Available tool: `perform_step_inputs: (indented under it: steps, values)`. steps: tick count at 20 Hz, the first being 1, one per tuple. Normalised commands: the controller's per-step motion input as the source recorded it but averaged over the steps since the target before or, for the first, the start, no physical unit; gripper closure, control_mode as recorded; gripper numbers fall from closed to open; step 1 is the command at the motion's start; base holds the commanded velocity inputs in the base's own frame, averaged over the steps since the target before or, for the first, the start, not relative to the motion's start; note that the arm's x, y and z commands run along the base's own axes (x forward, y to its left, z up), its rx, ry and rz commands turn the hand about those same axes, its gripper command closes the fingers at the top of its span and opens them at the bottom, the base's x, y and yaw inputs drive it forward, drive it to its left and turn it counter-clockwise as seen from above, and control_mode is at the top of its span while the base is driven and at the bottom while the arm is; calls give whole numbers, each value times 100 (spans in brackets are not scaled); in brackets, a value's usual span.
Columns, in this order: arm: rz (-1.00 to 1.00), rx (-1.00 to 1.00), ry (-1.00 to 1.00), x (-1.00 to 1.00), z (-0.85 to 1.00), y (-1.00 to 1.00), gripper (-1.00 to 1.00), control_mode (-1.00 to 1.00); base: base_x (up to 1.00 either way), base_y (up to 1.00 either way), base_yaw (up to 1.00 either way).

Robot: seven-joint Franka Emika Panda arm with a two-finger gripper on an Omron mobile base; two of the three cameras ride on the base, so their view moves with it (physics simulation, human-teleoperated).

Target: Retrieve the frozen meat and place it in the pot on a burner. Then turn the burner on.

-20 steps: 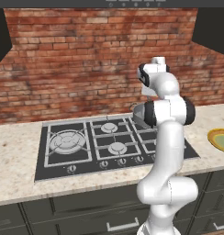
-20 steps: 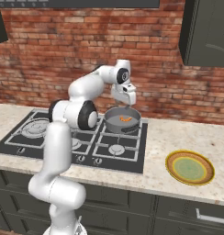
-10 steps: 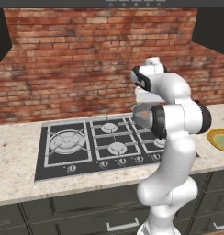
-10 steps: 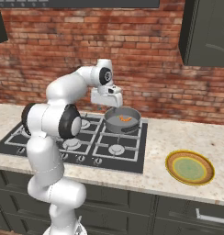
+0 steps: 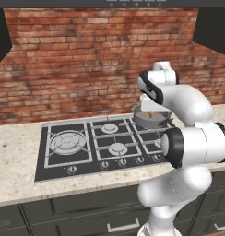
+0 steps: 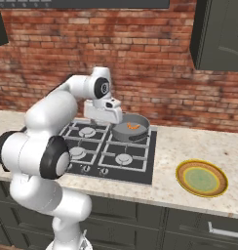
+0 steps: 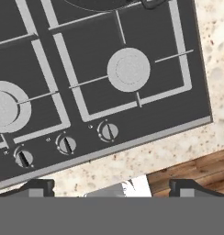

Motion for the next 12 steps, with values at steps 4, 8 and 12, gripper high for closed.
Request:
perform_step_inputs:
  steps: [4, 8, 12]
  values:
    - [1, 1, 2, -38, 8, 1, -100, -100, 0, 0, 0]
    - [0, -1, 3, -18, -18, 10, -100, -100, 0, 0, 0]
    - [0, 0, 0, 0, -34, 0, -100, -100, 0, 0, 0]
